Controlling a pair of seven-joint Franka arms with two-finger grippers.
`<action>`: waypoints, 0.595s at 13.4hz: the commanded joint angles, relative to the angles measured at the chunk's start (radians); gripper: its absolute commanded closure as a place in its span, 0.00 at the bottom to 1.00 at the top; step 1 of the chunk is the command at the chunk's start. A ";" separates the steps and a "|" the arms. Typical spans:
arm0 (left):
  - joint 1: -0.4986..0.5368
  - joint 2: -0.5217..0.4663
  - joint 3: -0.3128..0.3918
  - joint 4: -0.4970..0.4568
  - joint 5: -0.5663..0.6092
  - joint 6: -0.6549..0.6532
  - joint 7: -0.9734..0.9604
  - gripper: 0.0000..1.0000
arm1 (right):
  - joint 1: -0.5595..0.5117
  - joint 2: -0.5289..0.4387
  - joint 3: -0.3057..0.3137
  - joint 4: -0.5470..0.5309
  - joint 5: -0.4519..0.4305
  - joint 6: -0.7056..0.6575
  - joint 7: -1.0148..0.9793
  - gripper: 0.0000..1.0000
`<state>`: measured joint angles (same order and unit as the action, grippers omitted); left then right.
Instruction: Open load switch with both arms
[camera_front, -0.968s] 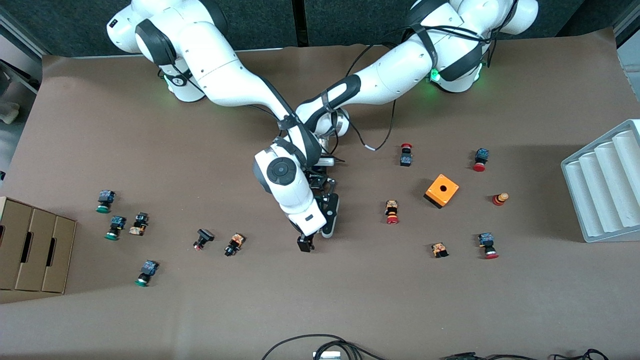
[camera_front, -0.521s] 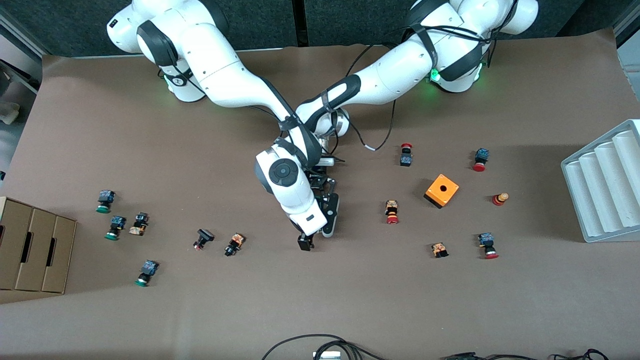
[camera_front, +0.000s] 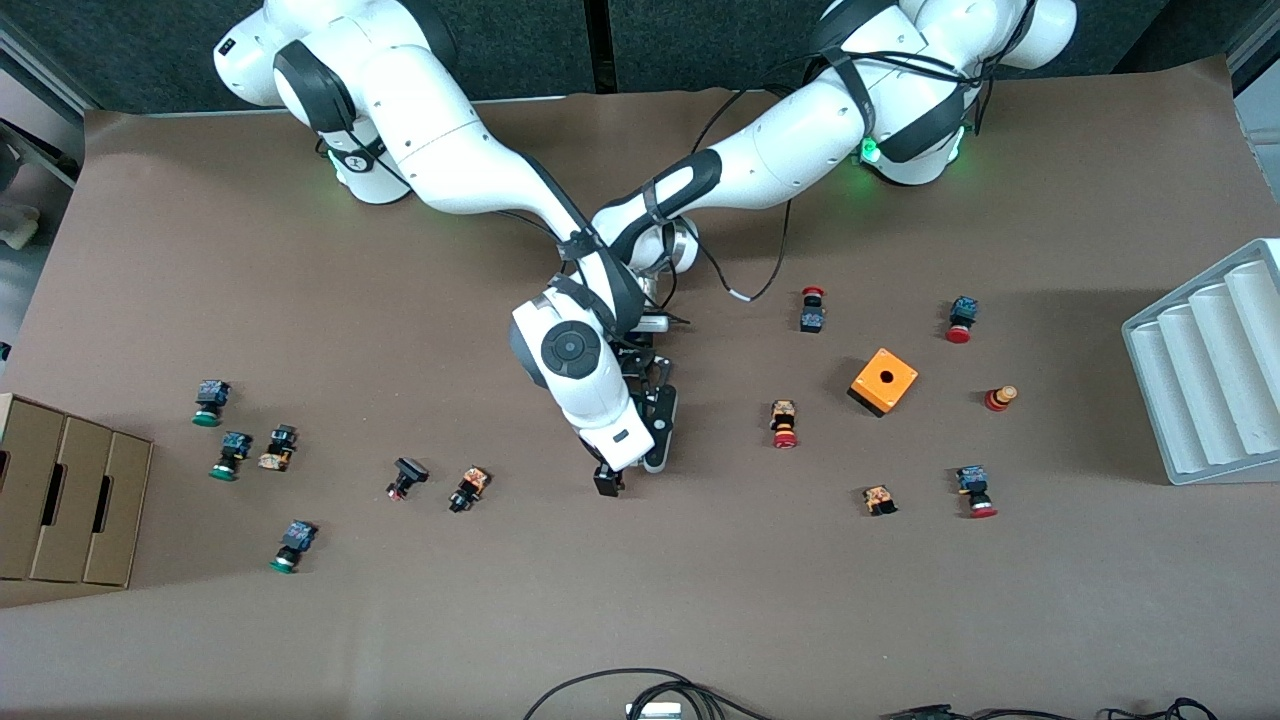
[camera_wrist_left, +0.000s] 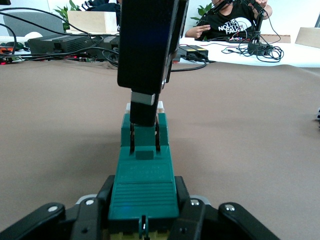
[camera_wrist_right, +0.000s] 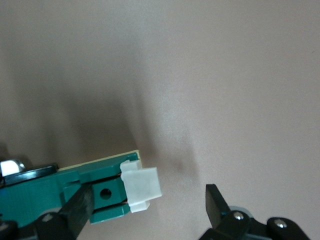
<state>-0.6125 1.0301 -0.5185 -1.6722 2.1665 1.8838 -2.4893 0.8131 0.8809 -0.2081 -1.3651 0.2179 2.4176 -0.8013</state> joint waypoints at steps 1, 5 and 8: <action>-0.004 0.014 0.017 0.011 0.007 -0.020 -0.013 0.50 | 0.006 0.001 -0.002 0.014 0.026 -0.023 -0.001 0.01; -0.004 0.014 0.017 0.011 0.007 -0.020 -0.013 0.50 | 0.009 0.001 -0.001 0.014 0.047 -0.018 0.001 0.08; -0.004 0.014 0.017 0.011 0.007 -0.020 -0.013 0.50 | 0.009 0.001 -0.001 0.014 0.047 -0.018 0.002 0.14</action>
<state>-0.6126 1.0301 -0.5182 -1.6722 2.1666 1.8838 -2.4893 0.8153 0.8798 -0.2028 -1.3635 0.2323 2.4159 -0.8011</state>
